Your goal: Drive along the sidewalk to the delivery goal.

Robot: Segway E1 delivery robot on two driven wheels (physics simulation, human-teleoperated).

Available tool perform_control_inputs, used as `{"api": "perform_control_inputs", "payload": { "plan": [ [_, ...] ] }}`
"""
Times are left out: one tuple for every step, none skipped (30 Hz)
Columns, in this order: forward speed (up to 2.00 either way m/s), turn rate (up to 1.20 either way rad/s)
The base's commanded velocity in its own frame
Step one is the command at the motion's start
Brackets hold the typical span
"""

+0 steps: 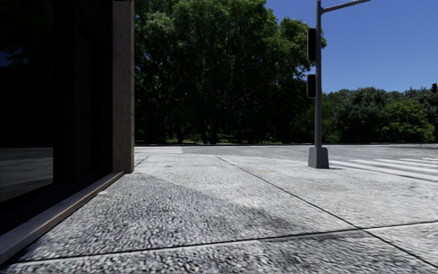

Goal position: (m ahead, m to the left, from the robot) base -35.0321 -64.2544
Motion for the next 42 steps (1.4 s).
{"api": "perform_control_inputs", "payload": {
  "plan": [
    [1.10, -0.61],
    [1.10, -0.61],
    [1.11, -0.61],
    [1.14, -0.61],
    [1.14, -0.61],
    [1.23, -0.61],
    [1.29, -0.61],
    [1.31, -0.61],
    [1.31, -0.61],
    [1.32, -0.61],
    [1.32, -0.61],
    [1.32, -0.61],
    [1.32, -0.61],
    [1.32, -0.61],
    [1.32, -0.61],
    [1.32, -0.61],
    [1.32, -0.61],
    [1.32, -0.61],
    [1.33, -0.60],
    [1.37, -0.57],
    [1.39, -0.56],
    [1.40, -0.56],
    [1.41, -0.56],
    [1.41, -0.56],
    [1.41, -0.56],
    [1.41, -0.56],
    [1.41, -0.56],
    [1.41, -0.58],
    [1.41, -0.58],
    [1.41, -0.58],
    [1.44, -0.58],
    [1.46, -0.58],
    [1.46, -0.58],
    [1.47, -0.58],
    [1.48, -0.58],
    [1.49, -0.58],
    [1.49, -0.58],
    [1.49, -0.57],
    [1.50, -0.51],
    [1.50, -0.47],
    [1.51, -0.46],
    [1.51, -0.46]
  ]
}}
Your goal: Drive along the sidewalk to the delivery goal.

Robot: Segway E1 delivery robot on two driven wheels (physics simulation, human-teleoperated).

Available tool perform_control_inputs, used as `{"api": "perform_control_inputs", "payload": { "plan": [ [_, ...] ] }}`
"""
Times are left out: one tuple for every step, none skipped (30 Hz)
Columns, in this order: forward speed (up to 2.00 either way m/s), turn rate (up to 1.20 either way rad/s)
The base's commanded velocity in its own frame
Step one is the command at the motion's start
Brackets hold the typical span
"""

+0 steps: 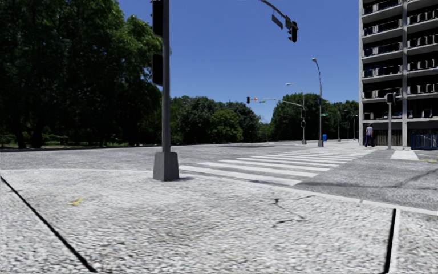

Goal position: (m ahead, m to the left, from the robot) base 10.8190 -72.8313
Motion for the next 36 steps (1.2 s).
{"api": "perform_control_inputs", "payload": {
  "plan": [
    [1.51, -0.41],
    [1.51, -0.25],
    [1.52, -0.02],
    [1.53, 0.00],
    [1.53, 0.00],
    [1.53, 0.00],
    [1.53, 0.00],
    [1.53, 0.00],
    [1.53, 0.00],
    [1.53, 0.00],
    [1.53, 0.00],
    [1.53, 0.00],
    [1.53, 0.00],
    [1.53, 0.00],
    [1.53, 0.00],
    [1.55, 0.00],
    [1.55, 0.00],
    [1.60, 0.00],
    [1.63, 0.00],
    [1.64, 0.00],
    [1.64, 0.00],
    [1.68, 0.00],
    [1.76, 0.00],
    [1.85, 0.00],
    [1.85, 0.00],
    [1.89, 0.00],
    [1.91, 0.00],
    [1.91, 0.00],
    [1.91, 0.00],
    [1.92, 0.00],
    [1.92, -0.03],
    [1.92, -0.05],
    [1.92, -0.08],
    [1.92, -0.09],
    [1.92, -0.09],
    [1.92, -0.15]
  ]
}}
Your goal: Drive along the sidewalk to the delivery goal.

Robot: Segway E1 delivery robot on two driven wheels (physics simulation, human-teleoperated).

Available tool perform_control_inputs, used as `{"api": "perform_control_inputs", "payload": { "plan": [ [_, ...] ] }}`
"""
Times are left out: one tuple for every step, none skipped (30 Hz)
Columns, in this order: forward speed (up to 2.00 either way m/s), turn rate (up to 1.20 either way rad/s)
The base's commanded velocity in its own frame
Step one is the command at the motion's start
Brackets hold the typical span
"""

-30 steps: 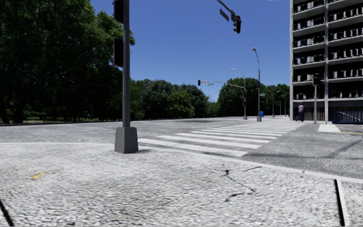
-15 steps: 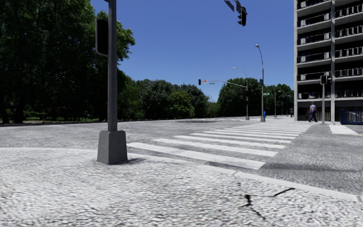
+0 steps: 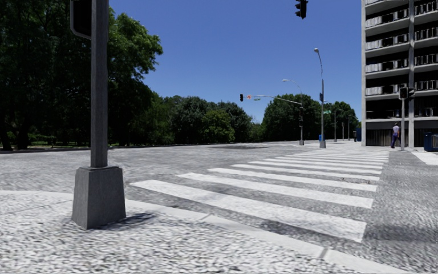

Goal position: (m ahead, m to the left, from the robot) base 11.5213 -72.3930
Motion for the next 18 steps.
{"api": "perform_control_inputs", "payload": {
  "plan": [
    [1.92, -0.22],
    [1.92, -0.23],
    [1.92, -0.24],
    [1.92, -0.24],
    [1.92, -0.24],
    [1.92, -0.24],
    [1.92, -0.24],
    [1.92, -0.25],
    [1.92, -0.25],
    [1.92, -0.26],
    [1.92, -0.26],
    [1.92, -0.27],
    [1.92, -0.27],
    [1.92, -0.28],
    [1.91, -0.28],
    [1.91, -0.28],
    [1.91, -0.28],
    [1.88, -0.28]
  ]
}}
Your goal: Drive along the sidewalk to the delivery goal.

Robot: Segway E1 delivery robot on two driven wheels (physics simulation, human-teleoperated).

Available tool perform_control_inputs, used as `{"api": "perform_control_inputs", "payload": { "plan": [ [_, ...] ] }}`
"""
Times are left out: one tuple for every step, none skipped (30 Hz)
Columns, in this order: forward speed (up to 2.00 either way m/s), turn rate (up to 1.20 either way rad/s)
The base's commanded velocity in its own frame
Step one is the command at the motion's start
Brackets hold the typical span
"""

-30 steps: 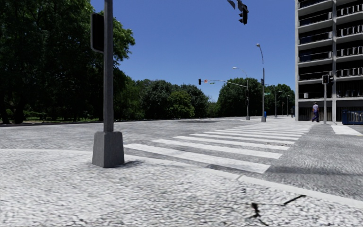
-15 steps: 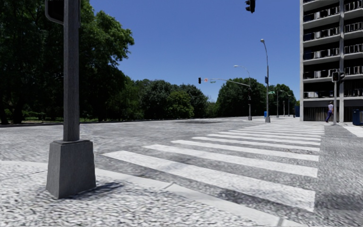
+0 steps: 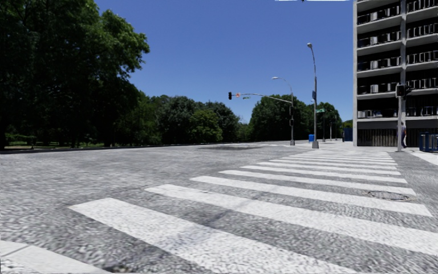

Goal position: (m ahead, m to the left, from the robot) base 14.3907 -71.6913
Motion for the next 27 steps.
{"api": "perform_control_inputs", "payload": {
  "plan": [
    [1.88, -0.28],
    [1.84, -0.28],
    [1.71, -0.28],
    [1.60, -0.28],
    [1.55, -0.28],
    [1.54, -0.29],
    [1.54, -0.29],
    [1.54, -0.29],
    [1.54, -0.29],
    [1.54, -0.29],
    [1.54, -0.29],
    [1.54, -0.29],
    [1.54, -0.30],
    [1.54, -0.31],
    [1.54, -0.31],
    [1.54, -0.31],
    [1.54, -0.32],
    [1.54, -0.32],
    [1.54, -0.32],
    [1.53, -0.32],
    [1.53, -0.32],
    [1.53, -0.32],
    [1.53, -0.32],
    [1.53, -0.32],
    [1.53, -0.36],
    [1.53, -0.38],
    [1.53, -0.39]
  ]
}}
